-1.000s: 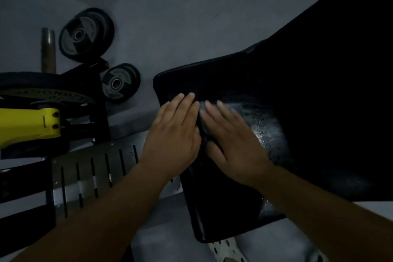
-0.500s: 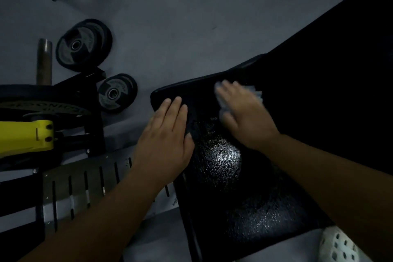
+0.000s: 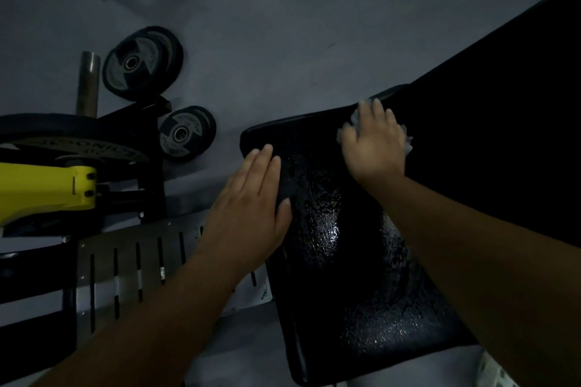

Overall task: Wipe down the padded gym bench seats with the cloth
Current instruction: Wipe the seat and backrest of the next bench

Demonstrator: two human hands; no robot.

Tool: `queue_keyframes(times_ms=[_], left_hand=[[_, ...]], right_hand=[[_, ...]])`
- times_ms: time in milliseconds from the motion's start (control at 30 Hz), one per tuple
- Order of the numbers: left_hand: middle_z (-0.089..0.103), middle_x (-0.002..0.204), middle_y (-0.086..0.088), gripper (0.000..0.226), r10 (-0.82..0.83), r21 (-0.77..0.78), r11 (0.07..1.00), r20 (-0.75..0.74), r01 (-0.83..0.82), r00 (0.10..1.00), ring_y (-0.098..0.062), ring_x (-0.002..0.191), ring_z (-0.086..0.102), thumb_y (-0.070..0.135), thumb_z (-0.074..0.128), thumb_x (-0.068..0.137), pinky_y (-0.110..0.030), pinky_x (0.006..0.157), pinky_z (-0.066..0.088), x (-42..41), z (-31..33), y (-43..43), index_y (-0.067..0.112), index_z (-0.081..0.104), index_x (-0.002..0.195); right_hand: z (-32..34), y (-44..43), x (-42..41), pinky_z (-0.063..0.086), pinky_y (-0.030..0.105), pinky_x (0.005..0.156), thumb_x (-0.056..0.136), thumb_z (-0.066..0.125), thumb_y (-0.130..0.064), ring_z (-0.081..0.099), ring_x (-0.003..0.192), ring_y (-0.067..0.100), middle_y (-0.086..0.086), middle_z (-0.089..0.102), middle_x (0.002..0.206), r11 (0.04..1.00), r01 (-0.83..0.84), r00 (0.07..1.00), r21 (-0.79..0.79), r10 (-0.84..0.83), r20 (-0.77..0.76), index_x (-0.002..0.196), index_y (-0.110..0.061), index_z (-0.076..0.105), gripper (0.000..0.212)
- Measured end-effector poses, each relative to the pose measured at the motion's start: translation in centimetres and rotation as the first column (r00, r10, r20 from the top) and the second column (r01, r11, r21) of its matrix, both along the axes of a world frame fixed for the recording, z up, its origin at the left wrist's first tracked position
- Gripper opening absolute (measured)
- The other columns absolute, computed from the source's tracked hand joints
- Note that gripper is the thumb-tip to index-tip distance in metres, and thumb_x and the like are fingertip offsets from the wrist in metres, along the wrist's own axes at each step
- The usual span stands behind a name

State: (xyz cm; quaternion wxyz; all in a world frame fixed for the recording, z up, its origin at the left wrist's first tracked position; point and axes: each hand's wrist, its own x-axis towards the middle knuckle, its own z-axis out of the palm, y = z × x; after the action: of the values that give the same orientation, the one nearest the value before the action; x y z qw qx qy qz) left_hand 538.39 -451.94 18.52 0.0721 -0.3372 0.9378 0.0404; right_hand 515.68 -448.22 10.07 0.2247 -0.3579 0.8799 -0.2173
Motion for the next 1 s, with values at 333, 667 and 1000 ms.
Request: queue_keyframes(times_ms=[333,667,1000], left_hand=[[0.016,0.165,-0.012,0.071,0.037,0.025,0.999,0.004,-0.037,0.999,-0.024,0.152,0.016,0.045,0.022,0.096,-0.03,0.119,0.011,0.2,0.2,0.4,0.005,0.027,0.155],[0.015,0.165,-0.013,0.077,0.042,0.086,0.995,0.004,-0.042,0.999,-0.025,0.152,0.016,0.044,0.036,0.089,-0.031,0.12,0.013,1.5,0.7,1.9,0.005,0.027,0.154],[0.021,0.163,-0.013,0.067,0.236,0.122,0.965,-0.027,-0.231,0.971,-0.026,0.151,0.021,0.031,0.022,0.093,-0.042,0.122,0.023,3.8,0.7,3.1,0.004,0.028,0.154]], right_hand=[[1.8,0.8,4.4,0.01,0.04,0.123,0.093,0.031,-0.051,0.011,0.153,0.023,0.003,0.019,0.166,0.943,-0.299,0.954,-0.145,0.292,-0.069,0.158,-0.022,0.027,0.072],[2.9,4.3,5.8,0.016,0.045,0.123,0.09,0.034,-0.042,0.016,0.153,0.023,0.002,0.024,0.165,0.807,-0.557,0.83,-0.196,0.55,-0.096,0.156,-0.022,0.031,0.069],[2.7,9.3,9.4,0.022,0.05,0.121,0.089,0.04,-0.035,0.018,0.153,0.028,0.007,0.027,0.164,0.645,-0.723,0.69,-0.248,0.691,-0.213,0.154,-0.014,0.037,0.068]])
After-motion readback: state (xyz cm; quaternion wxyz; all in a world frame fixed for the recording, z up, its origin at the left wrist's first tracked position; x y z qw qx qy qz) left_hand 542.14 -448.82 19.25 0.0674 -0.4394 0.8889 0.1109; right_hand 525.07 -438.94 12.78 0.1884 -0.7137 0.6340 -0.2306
